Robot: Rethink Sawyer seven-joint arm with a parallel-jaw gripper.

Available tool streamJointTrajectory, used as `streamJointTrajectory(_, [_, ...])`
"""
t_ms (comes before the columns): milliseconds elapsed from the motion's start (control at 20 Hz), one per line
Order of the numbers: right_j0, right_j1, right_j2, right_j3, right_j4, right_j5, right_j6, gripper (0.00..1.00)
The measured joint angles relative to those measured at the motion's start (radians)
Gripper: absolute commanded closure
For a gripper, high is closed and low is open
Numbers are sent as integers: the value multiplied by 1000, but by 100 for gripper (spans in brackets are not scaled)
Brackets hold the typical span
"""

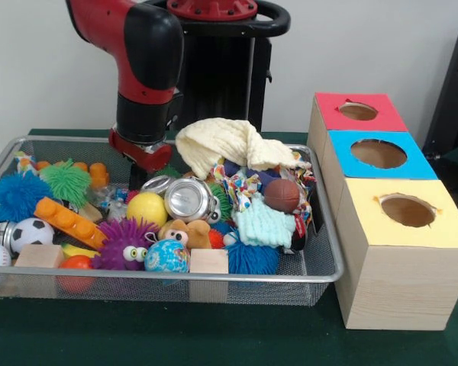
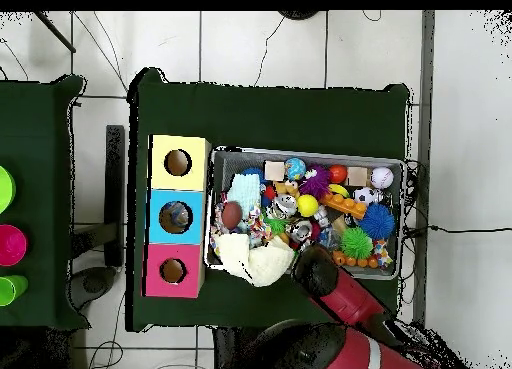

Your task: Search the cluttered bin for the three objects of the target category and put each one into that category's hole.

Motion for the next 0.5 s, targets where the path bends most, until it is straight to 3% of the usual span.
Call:
streamJointTrajectory(350, [-24,4,3,-2,-39,-30,0,100])
streamJointTrajectory(500, [-27,19,-10,-11,-62,-114,0,100])
